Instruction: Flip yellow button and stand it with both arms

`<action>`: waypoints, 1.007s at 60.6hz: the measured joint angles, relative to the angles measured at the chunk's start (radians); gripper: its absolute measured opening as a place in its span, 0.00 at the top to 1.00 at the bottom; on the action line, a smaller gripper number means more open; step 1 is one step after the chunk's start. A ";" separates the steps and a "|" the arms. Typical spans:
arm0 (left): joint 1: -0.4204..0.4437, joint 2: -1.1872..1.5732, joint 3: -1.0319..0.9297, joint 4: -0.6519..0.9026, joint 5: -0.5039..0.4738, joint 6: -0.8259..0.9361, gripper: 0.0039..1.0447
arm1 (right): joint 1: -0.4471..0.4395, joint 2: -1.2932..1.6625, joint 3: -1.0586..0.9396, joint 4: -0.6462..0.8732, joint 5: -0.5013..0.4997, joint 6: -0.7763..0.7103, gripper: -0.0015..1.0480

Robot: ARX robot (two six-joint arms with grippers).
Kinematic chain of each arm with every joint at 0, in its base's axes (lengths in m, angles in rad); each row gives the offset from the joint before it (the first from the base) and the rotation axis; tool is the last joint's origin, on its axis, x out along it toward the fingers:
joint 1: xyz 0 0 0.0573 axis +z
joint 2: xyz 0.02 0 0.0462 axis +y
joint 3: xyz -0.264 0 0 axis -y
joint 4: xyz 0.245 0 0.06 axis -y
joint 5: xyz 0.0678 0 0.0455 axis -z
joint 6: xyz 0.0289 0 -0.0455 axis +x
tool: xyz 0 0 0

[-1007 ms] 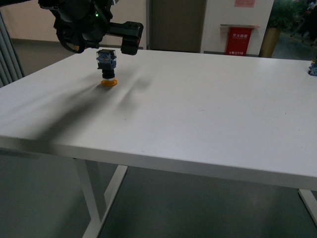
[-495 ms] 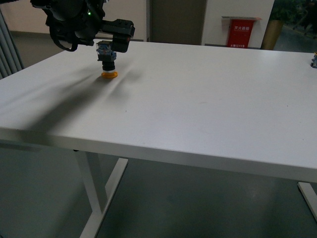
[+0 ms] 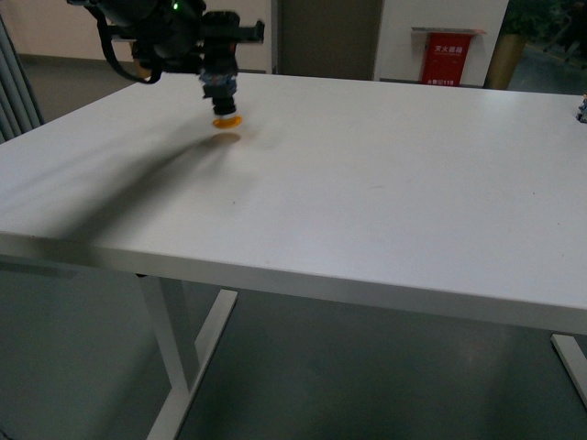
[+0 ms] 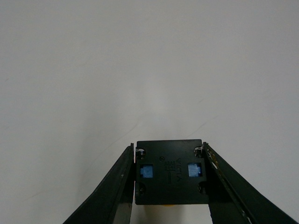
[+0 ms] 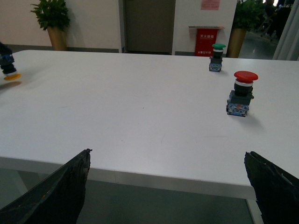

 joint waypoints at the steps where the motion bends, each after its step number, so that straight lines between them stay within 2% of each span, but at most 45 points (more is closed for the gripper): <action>1: -0.001 -0.003 0.001 0.004 0.006 -0.010 0.66 | 0.000 0.000 0.000 0.000 0.000 0.000 0.07; 12: -0.022 -0.056 0.045 0.176 0.232 -0.269 0.66 | 0.000 0.000 0.000 0.000 0.000 0.000 0.07; 14: -0.030 -0.070 0.059 0.254 0.306 -0.385 0.66 | 0.000 0.000 0.000 0.000 0.000 0.000 0.07; 21: -0.054 -0.073 0.082 0.437 0.431 -0.681 0.66 | 0.000 0.000 0.000 0.000 0.000 0.000 0.07; 34: -0.125 0.026 0.055 0.739 0.488 -1.219 0.66 | 0.000 0.000 0.000 0.000 0.000 0.000 0.07; 43: -0.190 0.100 -0.003 0.954 0.491 -1.509 0.66 | 0.000 0.000 0.000 0.000 0.000 0.000 0.07; 52: -0.246 0.119 -0.005 1.021 0.488 -1.645 0.66 | 0.000 0.000 0.000 0.000 0.000 0.000 0.07; 61: -0.272 0.118 -0.027 1.047 0.494 -1.691 0.66 | 0.000 0.000 0.000 0.000 0.000 0.000 0.07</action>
